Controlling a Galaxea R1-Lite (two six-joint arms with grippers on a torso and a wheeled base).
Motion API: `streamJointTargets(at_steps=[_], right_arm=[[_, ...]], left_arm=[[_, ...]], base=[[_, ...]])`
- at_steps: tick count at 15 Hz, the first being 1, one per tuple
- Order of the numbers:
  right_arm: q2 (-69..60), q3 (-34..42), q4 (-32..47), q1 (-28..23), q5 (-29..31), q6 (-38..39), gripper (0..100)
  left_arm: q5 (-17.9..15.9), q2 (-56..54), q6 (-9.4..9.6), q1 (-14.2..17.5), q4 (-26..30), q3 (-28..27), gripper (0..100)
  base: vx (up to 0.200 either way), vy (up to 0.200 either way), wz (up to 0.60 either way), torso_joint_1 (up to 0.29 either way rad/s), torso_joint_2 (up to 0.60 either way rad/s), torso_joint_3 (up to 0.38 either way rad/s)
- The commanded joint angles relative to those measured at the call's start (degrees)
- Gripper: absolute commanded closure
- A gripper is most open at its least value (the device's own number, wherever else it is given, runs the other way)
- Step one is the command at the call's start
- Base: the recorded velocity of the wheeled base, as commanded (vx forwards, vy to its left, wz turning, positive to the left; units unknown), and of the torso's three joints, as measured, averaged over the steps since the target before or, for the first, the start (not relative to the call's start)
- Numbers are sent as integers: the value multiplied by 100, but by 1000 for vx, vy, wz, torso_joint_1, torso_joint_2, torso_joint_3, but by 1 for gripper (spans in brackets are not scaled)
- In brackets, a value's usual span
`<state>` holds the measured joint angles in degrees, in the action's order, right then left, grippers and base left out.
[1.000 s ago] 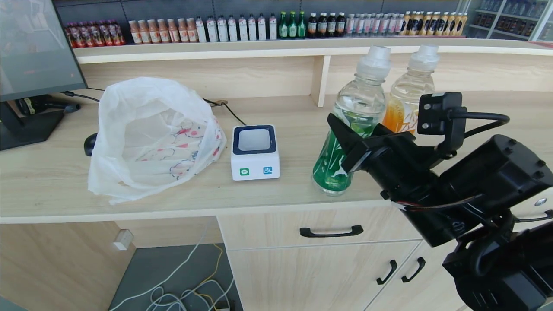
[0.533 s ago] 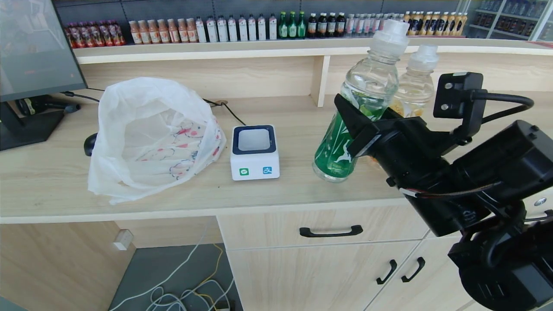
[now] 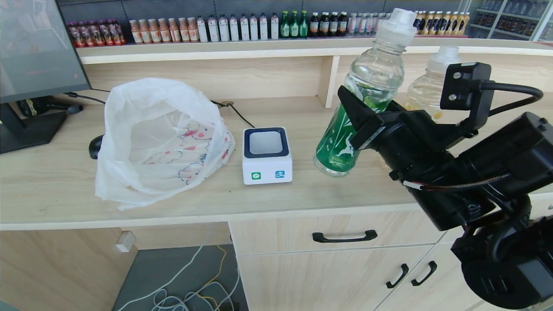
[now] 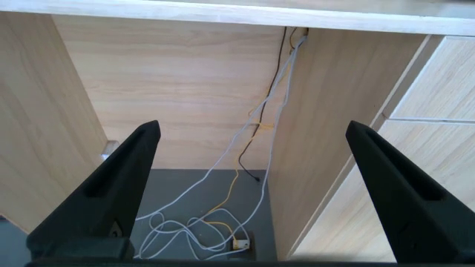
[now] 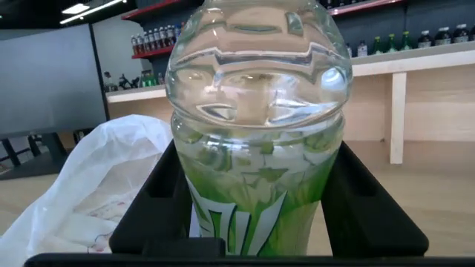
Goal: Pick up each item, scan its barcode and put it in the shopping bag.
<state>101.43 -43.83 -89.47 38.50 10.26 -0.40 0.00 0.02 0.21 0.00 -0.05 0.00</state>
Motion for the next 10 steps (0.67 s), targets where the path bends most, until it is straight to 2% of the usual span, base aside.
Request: streamJointTargets(at_steps=[1,7,10], right_arm=[[-62,-3,-53,-9,2,-4,100],[-97,-144,-53,-9,2,-13,100],[-167,-161,-53,0,2,-74,100]], left_arm=[[0,-2,6,9,-4,0,0],[9,-2,-3,9,-4,0,0],[0,-2,6,9,-4,0,0]], base=[[0,200,0,7,-2,2],[0,200,0,5,2,3],[0,0,0,0,0,0]])
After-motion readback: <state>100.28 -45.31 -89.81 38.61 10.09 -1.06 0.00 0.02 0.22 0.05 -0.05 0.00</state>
